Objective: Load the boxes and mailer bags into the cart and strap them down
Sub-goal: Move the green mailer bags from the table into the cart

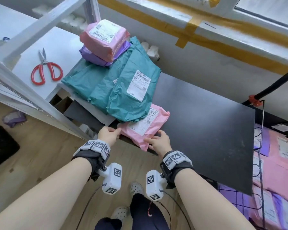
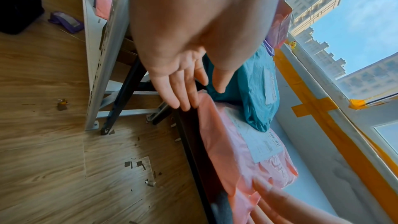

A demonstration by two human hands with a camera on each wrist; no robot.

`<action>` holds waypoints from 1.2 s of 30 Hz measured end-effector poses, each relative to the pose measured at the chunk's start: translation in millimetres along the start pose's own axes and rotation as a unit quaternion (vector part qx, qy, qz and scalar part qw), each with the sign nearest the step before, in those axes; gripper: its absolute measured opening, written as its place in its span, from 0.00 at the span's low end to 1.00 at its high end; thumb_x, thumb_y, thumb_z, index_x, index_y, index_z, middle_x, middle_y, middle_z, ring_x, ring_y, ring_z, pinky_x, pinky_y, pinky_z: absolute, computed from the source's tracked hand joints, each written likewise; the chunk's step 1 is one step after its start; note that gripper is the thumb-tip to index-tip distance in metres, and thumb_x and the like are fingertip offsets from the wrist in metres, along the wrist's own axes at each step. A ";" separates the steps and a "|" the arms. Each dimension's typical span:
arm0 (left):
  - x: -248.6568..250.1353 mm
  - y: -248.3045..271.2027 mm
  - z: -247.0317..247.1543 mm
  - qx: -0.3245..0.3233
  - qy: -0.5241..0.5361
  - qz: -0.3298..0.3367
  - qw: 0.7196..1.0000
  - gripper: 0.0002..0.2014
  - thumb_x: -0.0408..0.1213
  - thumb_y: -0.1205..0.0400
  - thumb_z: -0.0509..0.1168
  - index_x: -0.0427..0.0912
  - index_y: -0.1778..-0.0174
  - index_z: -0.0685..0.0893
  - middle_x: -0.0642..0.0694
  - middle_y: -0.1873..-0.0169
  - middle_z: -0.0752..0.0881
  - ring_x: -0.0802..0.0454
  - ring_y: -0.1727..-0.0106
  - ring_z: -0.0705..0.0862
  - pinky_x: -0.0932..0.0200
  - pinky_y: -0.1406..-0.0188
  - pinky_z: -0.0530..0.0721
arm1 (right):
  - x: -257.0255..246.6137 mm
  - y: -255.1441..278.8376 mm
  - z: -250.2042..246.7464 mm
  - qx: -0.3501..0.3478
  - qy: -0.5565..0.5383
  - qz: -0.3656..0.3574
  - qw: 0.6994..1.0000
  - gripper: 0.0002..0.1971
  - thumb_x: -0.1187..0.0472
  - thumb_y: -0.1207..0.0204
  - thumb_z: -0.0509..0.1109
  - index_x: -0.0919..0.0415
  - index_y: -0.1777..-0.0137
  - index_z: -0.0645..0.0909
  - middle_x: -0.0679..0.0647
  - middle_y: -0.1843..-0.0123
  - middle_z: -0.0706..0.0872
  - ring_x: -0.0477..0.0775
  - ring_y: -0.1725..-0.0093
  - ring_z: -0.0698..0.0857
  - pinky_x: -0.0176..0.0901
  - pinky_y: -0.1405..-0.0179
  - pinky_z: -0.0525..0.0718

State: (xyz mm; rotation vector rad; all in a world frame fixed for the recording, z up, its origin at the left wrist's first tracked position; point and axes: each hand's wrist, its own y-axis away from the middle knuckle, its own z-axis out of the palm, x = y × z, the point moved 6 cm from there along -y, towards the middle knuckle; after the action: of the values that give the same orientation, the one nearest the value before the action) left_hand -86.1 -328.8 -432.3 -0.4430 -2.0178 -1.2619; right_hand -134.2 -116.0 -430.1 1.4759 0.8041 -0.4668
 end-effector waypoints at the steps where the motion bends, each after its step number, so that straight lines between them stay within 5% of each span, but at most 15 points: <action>1: 1.3 2.5 -0.1 0.001 0.021 -0.002 1.000 0.12 0.38 0.22 0.70 0.35 0.68 0.83 0.49 0.77 0.88 0.40 0.56 0.88 0.43 0.41 0.85 | 3.1 2.3 0.2 0.011 0.010 -0.002 1.000 0.30 0.76 0.33 0.75 0.64 0.33 0.69 0.71 0.44 0.84 0.66 0.45 0.87 0.63 0.43 0.86; 5: -3.5 17.9 0.5 -0.019 0.014 -0.021 0.999 0.16 0.36 0.20 0.69 0.30 0.43 0.76 0.37 0.59 0.85 0.47 0.59 0.84 0.51 0.52 0.85 | 14.8 22.2 -4.2 0.031 0.033 -0.019 0.999 0.24 0.80 0.33 0.72 0.68 0.38 0.73 0.70 0.52 0.86 0.67 0.52 0.88 0.64 0.46 0.86; 11: -42.0 43.7 6.4 -0.113 -0.011 -0.084 0.990 0.34 0.43 0.23 0.71 0.33 0.25 0.67 0.35 0.40 0.81 0.45 0.47 0.82 0.50 0.43 0.84 | 34.4 67.6 -18.9 -0.010 0.008 -0.025 1.000 0.28 0.84 0.32 0.70 0.62 0.35 0.73 0.69 0.47 0.86 0.62 0.52 0.88 0.52 0.53 0.89; 16: -67.3 75.1 18.9 -0.196 0.022 -0.106 0.975 0.27 0.41 0.24 0.73 0.32 0.31 0.76 0.34 0.42 0.85 0.45 0.50 0.86 0.54 0.49 0.84 | 51.7 113.6 -44.0 -0.002 0.019 -0.048 0.999 0.29 0.86 0.34 0.68 0.63 0.35 0.77 0.66 0.46 0.87 0.65 0.46 0.88 0.65 0.44 0.85; 20: -67.1 108.6 30.7 -0.244 -0.002 -0.094 0.965 0.18 0.36 0.23 0.72 0.33 0.39 0.81 0.37 0.51 0.85 0.47 0.56 0.83 0.59 0.63 0.85 | 65.0 151.8 -65.6 0.019 0.032 -0.067 0.997 0.31 0.85 0.36 0.70 0.57 0.36 0.78 0.66 0.45 0.88 0.63 0.46 0.89 0.63 0.44 0.86; 23: -59.4 135.8 48.2 -0.299 -0.029 -0.070 0.951 0.17 0.34 0.23 0.72 0.37 0.38 0.81 0.41 0.50 0.88 0.49 0.55 0.85 0.58 0.62 0.82 | 69.6 181.7 -86.0 0.035 0.036 -0.080 0.996 0.30 0.84 0.36 0.70 0.54 0.40 0.79 0.61 0.50 0.88 0.61 0.46 0.88 0.59 0.44 0.87; 25: -51.3 154.0 63.9 -0.327 -0.048 -0.053 0.942 0.20 0.32 0.24 0.73 0.36 0.36 0.80 0.39 0.46 0.88 0.46 0.50 0.86 0.56 0.60 0.85 | 72.2 200.5 -104.5 0.055 0.032 -0.091 0.994 0.30 0.85 0.36 0.69 0.53 0.41 0.78 0.57 0.54 0.88 0.58 0.49 0.88 0.53 0.50 0.88; 28: -35.8 184.6 94.0 -0.358 -0.063 -0.026 0.931 0.21 0.26 0.25 0.72 0.33 0.36 0.79 0.37 0.47 0.87 0.46 0.56 0.87 0.60 0.71 0.88 | 76.0 225.8 -137.8 0.098 0.018 -0.113 0.989 0.29 0.86 0.36 0.67 0.57 0.41 0.80 0.57 0.59 0.87 0.55 0.58 0.86 0.41 0.66 0.84; 36: 5.3 280.3 202.9 -0.438 -0.104 0.036 0.892 0.17 0.32 0.23 0.71 0.42 0.38 0.82 0.39 0.45 0.88 0.43 0.53 0.87 0.56 0.66 0.90 | 95.0 277.1 -256.5 0.181 -0.031 -0.142 0.973 0.29 0.85 0.35 0.67 0.61 0.37 0.79 0.56 0.59 0.86 0.52 0.61 0.85 0.40 0.69 0.84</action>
State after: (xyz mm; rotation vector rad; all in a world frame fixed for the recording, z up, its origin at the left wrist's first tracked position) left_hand 3.8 -19.9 -305.0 -1.0919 -1.4524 -2.1130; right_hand 80.5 174.5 -284.8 1.6766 0.9182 -0.9092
